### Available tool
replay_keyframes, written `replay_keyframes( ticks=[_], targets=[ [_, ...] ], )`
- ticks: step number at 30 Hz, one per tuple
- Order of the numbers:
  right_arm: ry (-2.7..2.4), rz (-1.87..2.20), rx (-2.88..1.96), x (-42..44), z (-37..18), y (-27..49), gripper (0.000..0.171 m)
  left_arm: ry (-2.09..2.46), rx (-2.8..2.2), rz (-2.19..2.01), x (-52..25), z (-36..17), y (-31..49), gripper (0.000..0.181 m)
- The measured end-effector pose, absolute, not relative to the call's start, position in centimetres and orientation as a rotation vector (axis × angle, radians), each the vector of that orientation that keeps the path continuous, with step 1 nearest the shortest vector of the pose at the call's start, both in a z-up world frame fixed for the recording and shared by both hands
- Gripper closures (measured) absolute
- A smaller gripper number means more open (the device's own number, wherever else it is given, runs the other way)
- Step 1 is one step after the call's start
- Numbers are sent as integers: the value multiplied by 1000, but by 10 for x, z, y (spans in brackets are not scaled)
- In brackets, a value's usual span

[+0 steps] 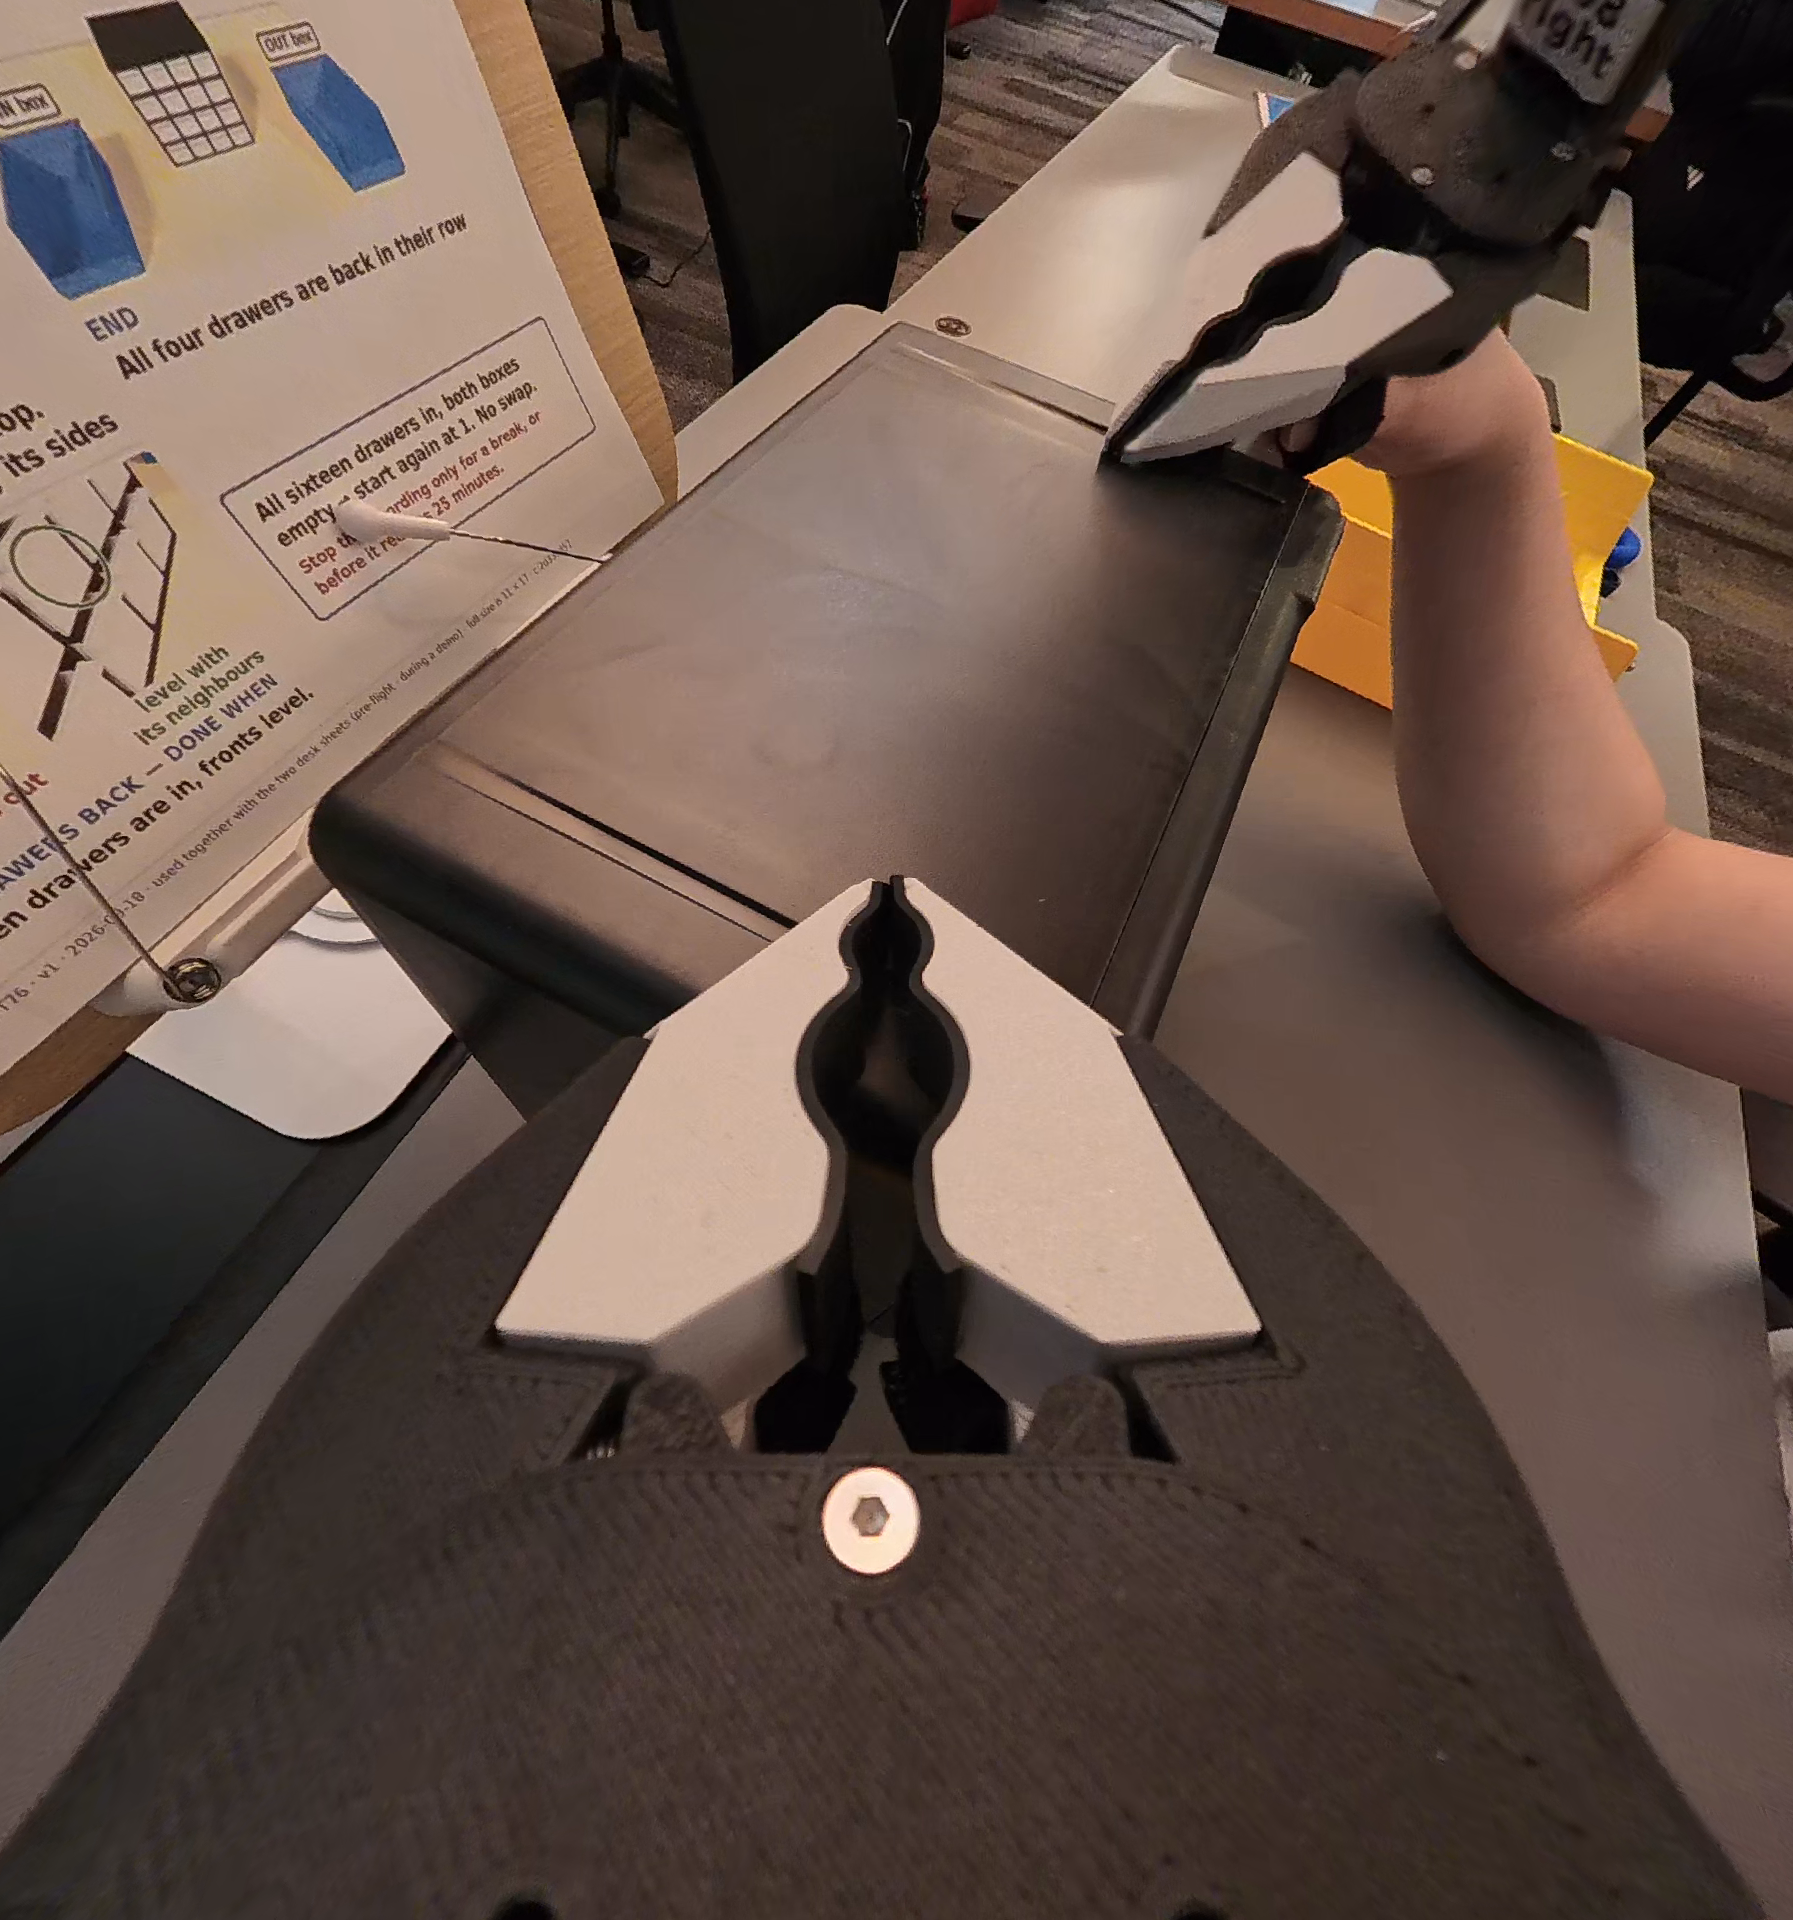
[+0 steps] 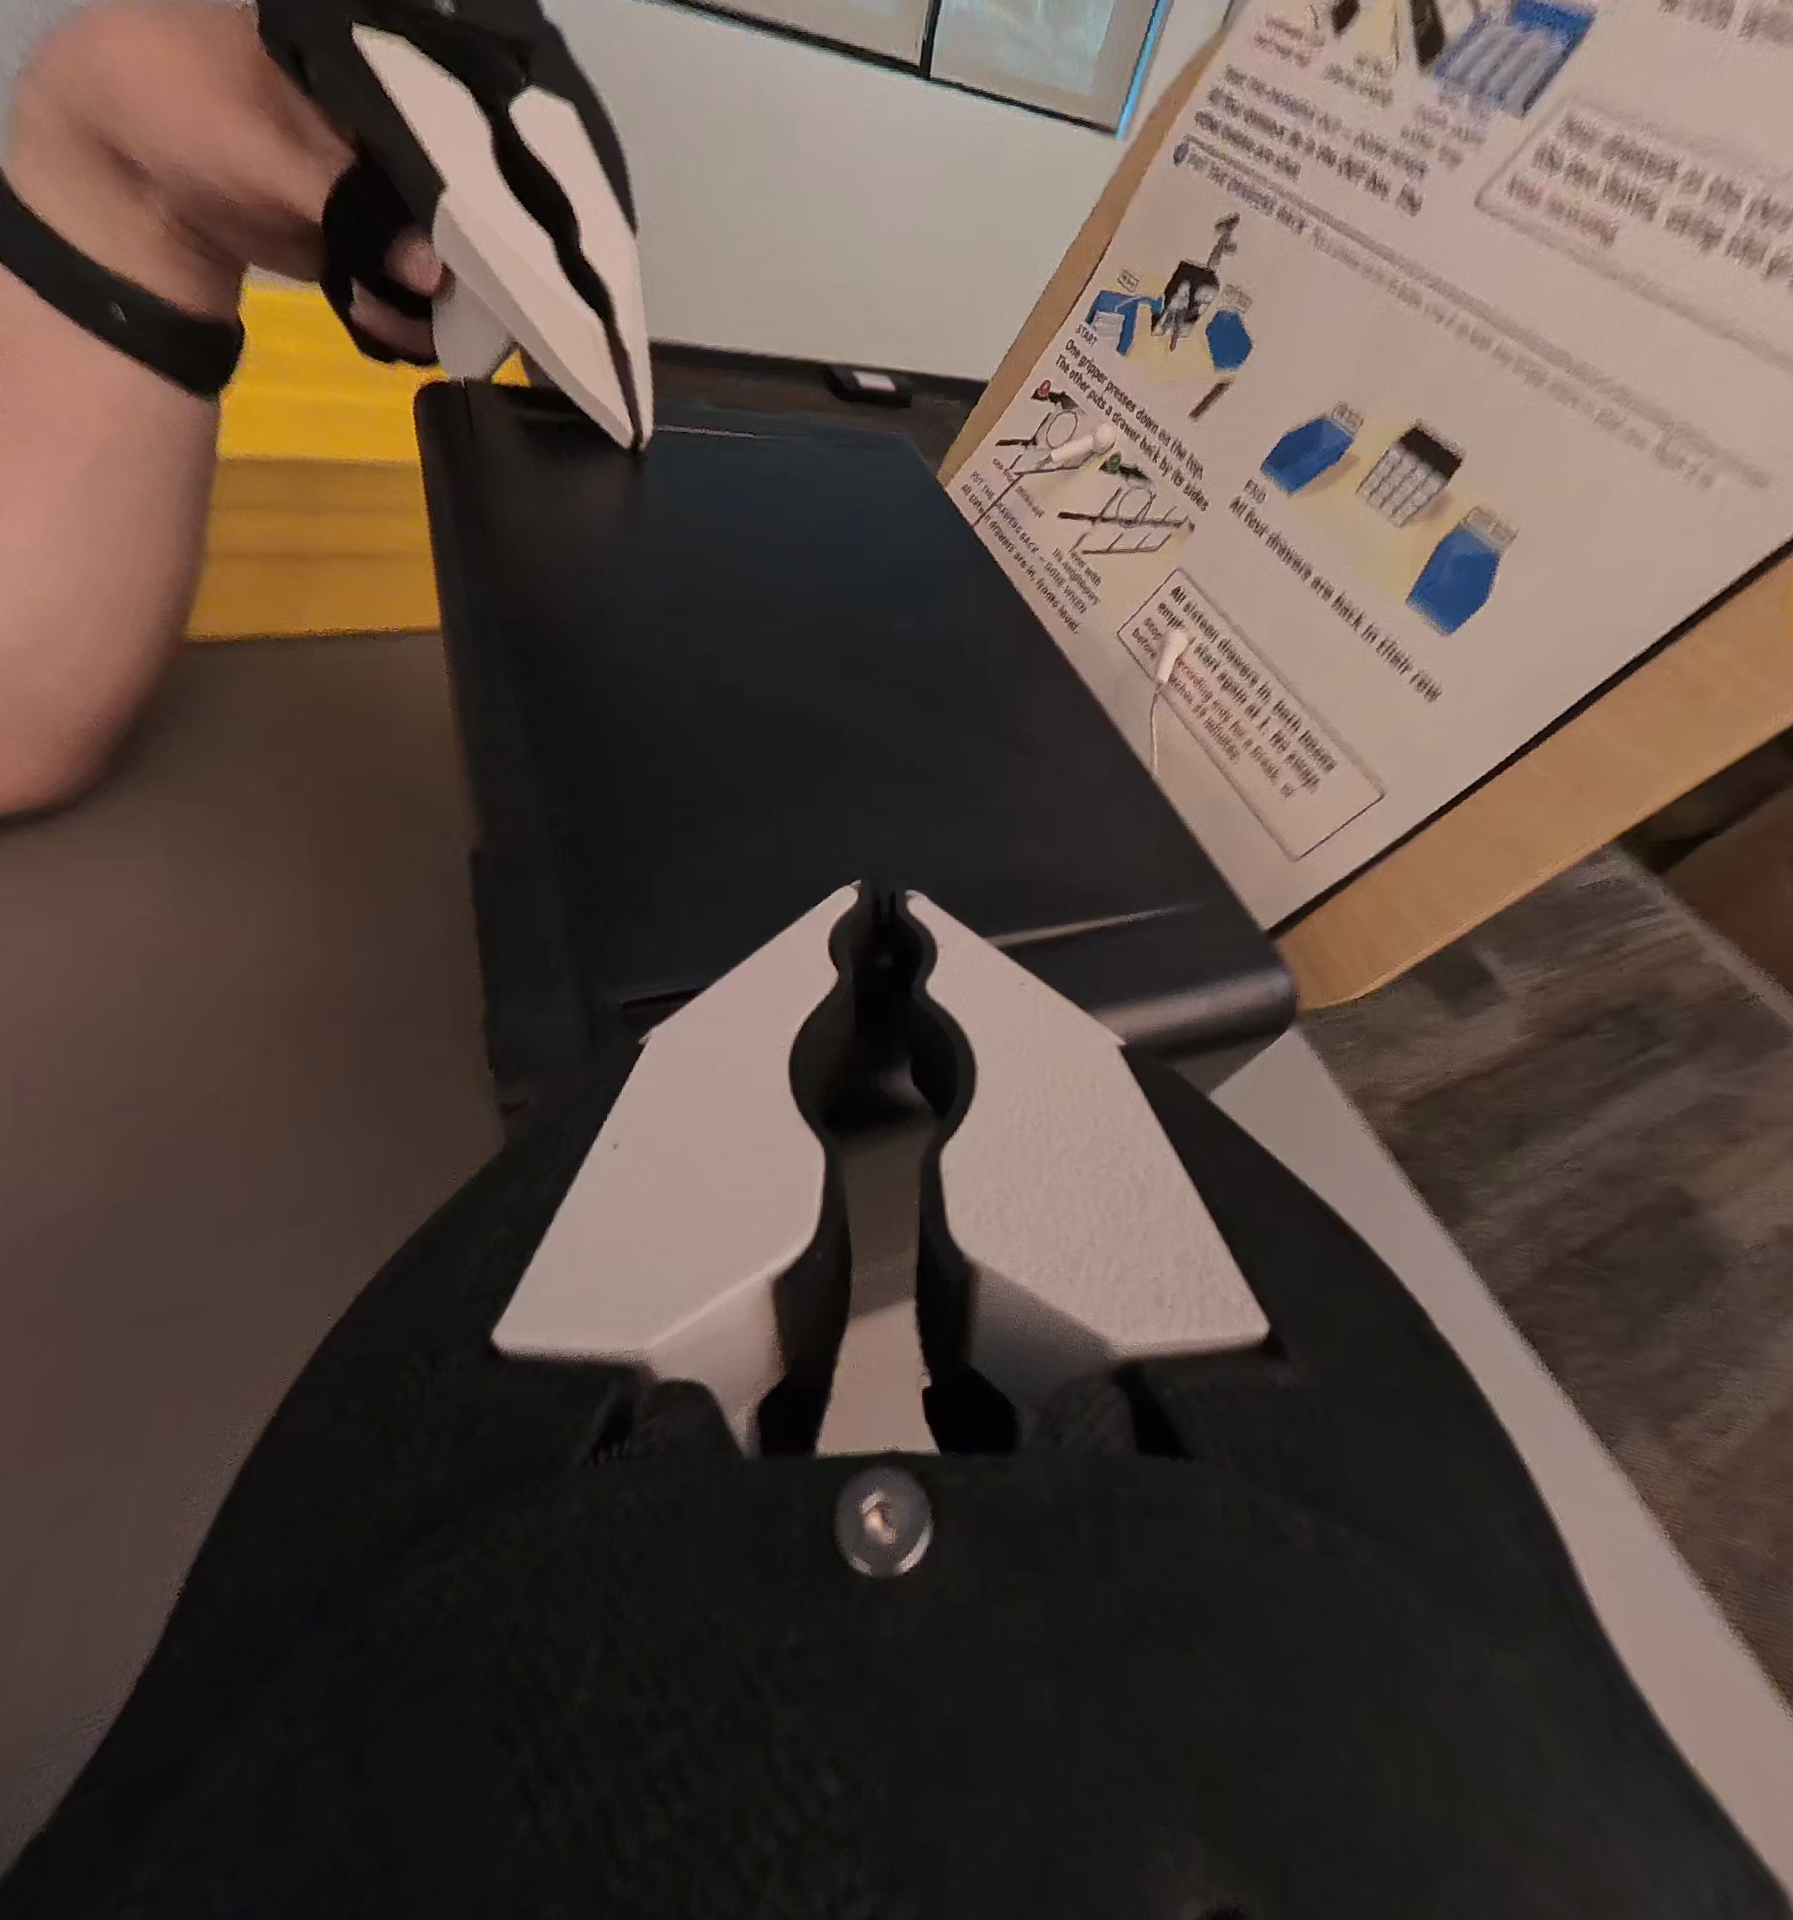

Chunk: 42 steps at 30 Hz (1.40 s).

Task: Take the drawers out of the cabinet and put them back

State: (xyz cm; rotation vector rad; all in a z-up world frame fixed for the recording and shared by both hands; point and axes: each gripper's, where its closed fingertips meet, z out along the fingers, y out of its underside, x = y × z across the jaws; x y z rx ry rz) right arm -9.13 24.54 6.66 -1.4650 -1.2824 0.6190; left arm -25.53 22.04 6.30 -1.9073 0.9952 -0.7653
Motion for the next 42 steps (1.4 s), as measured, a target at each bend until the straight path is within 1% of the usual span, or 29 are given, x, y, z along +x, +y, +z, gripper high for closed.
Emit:
replay_keyframes(
  ticks=[2,4,6,7,8,11,14,18,20,25,27,33,34,35,36,39,42],
  targets=[
    [-1268,519,-1332,-94,93,235,170,996,-1905,-768,-255,63,220,181],
    [-1189,527,-1170,-101,138,205,169,998,-1903,-769,-255,63,220,181],
    [-1136,487,-1065,-112,168,169,151,999,-1900,-773,-255,63,221,181],
    [-1163,427,-1012,-124,170,151,150,1001,-1899,-774,-255,63,220,181],
    [-1201,354,-989,-138,165,138,149,1003,-1897,-775,-255,63,220,181],
    [-1257,148,-976,-182,127,116,149,1006,-1894,-772,-255,63,220,181],
    [-1249,81,-924,-221,74,95,150,1009,-1889,-780,-255,63,220,181],
    [-1251,-76,-997,-251,-3,102,150,1010,-1881,-807,-255,63,220,181],
    [-1257,-214,-1004,-257,-26,114,150,1013,-1878,-810,-255,63,220,181],
    [-1279,-576,-885,-264,-50,147,150,1022,-1876,-797,-255,63,220,181],
    [-1279,-662,-859,-263,-54,157,151,1022,-1874,-808,-255,64,220,181],
    [-1289,-786,-831,-267,-57,168,151,1034,-1863,-824,-254,64,220,181],
    [-1282,-788,-825,-268,-57,169,152,1035,-1863,-817,-254,64,220,181],
    [-1285,-786,-822,-269,-56,169,160,1036,-1865,-812,-254,64,220,181],
    [-1281,-790,-814,-269,-54,169,164,1036,-1865,-809,-254,64,220,181],
    [-1295,-775,-815,-269,-54,162,164,1032,-1866,-819,-254,64,220,181],
    [-1329,-739,-787,-270,-54,138,164,1030,-1865,-831,-254,64,220,181]
  ],
)
